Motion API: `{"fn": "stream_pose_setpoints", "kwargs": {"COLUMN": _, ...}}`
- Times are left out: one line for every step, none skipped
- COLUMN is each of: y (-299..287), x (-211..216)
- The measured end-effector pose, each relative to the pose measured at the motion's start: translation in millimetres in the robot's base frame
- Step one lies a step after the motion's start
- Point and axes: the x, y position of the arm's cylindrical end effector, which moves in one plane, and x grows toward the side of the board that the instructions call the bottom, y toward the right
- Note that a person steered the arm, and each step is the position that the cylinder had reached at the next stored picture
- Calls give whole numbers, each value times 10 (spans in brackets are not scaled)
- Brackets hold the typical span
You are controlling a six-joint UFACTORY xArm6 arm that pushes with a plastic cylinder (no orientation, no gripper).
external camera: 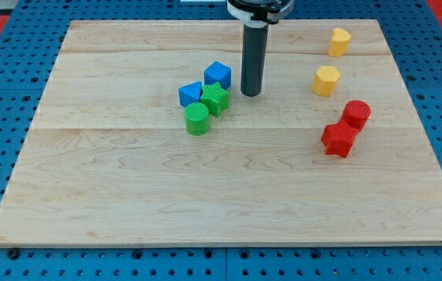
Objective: Slide the green star along with blue cube up a bit
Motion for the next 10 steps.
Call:
{"fn": "stream_pose_setpoints", "kwargs": {"y": 2, "x": 66}}
{"fn": "stream_pose_setpoints", "kwargs": {"y": -34, "x": 243}}
{"fn": "stream_pose_setpoints", "kwargs": {"y": -129, "x": 407}}
{"fn": "stream_pose_setpoints", "kwargs": {"y": -226, "x": 540}}
{"fn": "stream_pose_setpoints", "kwargs": {"y": -484, "x": 549}}
{"fn": "stream_pose_setpoints", "kwargs": {"y": -717, "x": 515}}
{"fn": "stream_pose_setpoints", "kwargs": {"y": -1053, "x": 220}}
{"fn": "stream_pose_setpoints", "kwargs": {"y": -844, "x": 195}}
{"fn": "stream_pose_setpoints", "kwargs": {"y": -819, "x": 192}}
{"fn": "stream_pose_setpoints", "kwargs": {"y": -682, "x": 187}}
